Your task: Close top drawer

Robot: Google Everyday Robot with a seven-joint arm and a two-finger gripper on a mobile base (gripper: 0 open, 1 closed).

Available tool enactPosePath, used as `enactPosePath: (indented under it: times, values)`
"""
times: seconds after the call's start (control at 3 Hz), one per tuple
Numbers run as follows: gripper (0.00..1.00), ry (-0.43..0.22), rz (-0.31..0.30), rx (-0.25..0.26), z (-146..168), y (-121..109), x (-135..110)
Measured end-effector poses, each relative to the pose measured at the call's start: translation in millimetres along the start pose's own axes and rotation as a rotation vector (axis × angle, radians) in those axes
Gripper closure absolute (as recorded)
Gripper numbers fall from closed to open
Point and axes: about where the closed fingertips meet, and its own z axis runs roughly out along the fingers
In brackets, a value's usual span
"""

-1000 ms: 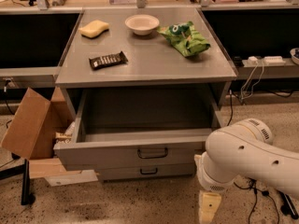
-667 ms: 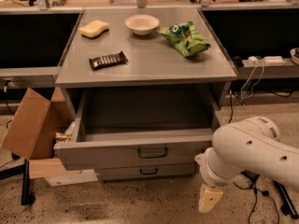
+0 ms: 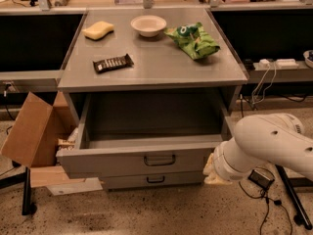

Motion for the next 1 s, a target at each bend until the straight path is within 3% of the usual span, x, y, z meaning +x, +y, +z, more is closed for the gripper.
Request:
enactPosePath:
  times: [0.33, 0.67, 1.0]
  values:
    - [0.88, 0.002, -0.018, 0.012, 8.2, -18.2, -0.5]
    - [1.00, 0.019, -0.030, 0.025, 18.4, -32.8, -2.5]
    - [1.00, 0.029, -0.042, 0.065, 20.0, -43.5, -6.3]
